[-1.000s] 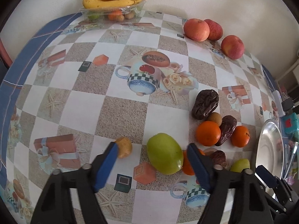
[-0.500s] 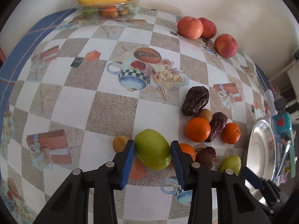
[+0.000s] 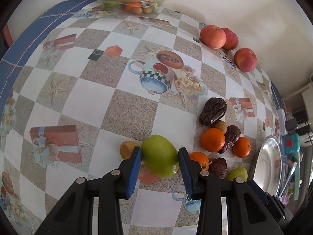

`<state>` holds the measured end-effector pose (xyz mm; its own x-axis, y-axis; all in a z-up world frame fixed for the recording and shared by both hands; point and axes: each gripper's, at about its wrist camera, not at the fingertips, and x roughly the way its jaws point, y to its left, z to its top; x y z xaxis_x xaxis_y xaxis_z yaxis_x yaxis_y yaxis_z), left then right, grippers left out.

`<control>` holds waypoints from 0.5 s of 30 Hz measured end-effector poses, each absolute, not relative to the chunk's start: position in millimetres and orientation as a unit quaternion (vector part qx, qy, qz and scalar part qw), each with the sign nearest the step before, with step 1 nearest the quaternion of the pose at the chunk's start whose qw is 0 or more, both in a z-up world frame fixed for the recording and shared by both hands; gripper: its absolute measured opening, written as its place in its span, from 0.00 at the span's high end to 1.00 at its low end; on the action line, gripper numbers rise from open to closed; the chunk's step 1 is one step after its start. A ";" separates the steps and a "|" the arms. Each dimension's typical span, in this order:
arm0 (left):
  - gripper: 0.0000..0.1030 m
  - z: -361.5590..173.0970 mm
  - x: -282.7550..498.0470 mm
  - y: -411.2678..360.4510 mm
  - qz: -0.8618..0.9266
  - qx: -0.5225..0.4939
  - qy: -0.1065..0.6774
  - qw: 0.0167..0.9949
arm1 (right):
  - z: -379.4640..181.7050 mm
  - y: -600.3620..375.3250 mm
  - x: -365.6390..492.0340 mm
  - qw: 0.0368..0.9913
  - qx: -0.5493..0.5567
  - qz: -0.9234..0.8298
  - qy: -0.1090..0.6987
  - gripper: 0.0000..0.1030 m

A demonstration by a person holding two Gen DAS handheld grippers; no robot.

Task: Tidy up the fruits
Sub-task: 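Close the left tool on a green pear while the right tool grasps another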

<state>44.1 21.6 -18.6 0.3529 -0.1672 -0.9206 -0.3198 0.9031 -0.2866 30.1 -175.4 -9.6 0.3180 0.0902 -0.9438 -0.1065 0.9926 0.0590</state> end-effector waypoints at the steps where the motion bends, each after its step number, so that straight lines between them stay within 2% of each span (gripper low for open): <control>1: 0.60 -19.0 43.6 22.3 0.048 -0.217 0.568 0.792 | -8.0 -173.7 29.3 0.814 -0.008 0.065 0.578 0.71; 9: 0.60 -20.7 43.7 15.8 0.043 -0.209 0.578 0.788 | -8.7 -168.2 28.2 0.815 -0.029 0.065 0.576 0.71; 10: 0.60 -20.7 44.5 15.4 0.043 -0.207 0.577 0.789 | -10.1 -167.9 28.9 0.814 -0.029 0.067 0.577 0.70; 12: 0.59 -20.4 46.2 14.6 0.044 -0.202 0.575 0.791 | -15.1 -168.1 29.3 0.807 -0.022 0.071 0.586 0.60; 15: 0.59 -19.7 50.4 12.5 0.045 -0.190 0.571 0.797 | -20.4 -166.8 29.8 0.800 -0.012 0.077 0.595 0.58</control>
<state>50.4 12.5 -19.7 0.3439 -0.1447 -0.9278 -0.2895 0.9236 -0.2513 29.8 -166.8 -20.4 0.2805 0.1097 -0.9536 -0.1376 0.9878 0.0732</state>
